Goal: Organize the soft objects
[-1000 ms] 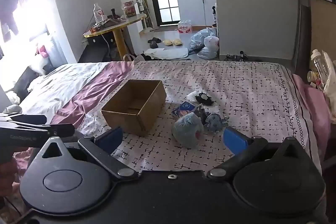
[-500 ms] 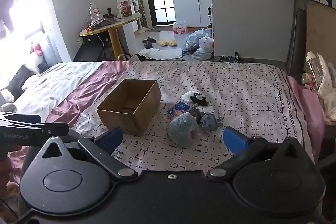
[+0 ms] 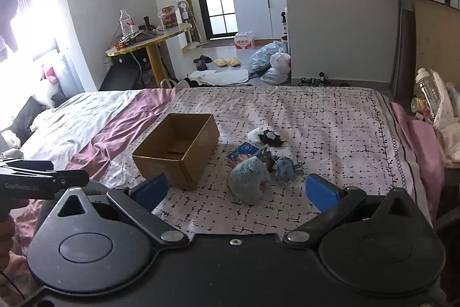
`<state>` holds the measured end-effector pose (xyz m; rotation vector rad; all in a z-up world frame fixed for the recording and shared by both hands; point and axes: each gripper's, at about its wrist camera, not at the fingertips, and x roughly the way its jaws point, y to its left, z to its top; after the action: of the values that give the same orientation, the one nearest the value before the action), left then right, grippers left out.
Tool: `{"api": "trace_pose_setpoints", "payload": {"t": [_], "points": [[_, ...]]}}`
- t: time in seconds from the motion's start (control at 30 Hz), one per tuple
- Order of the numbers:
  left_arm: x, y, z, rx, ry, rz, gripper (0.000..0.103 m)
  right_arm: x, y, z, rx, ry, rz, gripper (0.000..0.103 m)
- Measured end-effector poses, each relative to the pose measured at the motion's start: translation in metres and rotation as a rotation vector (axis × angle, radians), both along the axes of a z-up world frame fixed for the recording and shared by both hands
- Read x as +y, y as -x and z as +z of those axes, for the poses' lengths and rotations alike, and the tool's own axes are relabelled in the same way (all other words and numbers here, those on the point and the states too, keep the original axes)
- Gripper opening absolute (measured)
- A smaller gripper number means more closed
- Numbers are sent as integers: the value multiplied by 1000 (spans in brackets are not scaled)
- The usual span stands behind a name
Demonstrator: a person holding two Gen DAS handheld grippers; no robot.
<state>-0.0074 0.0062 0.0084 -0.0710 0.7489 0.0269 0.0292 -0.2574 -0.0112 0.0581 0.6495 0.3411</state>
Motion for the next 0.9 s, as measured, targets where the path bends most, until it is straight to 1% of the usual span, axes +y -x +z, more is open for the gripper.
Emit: {"api": "trace_pose_setpoints", "payload": {"t": [0.23, 0.37, 0.73, 0.9], "points": [[-3, 0, 0, 0, -3, -12, 100, -1, 0, 0, -1, 12, -3, 103], [-3, 0, 0, 5, 18, -18, 100, -1, 0, 0, 0, 12, -7, 103], [-7, 2, 0, 6, 7, -28, 100, -4, 1, -1, 5, 2, -15, 103], [-7, 2, 0, 5, 7, -28, 100, -7, 1, -4, 7, 15, -26, 103]]}}
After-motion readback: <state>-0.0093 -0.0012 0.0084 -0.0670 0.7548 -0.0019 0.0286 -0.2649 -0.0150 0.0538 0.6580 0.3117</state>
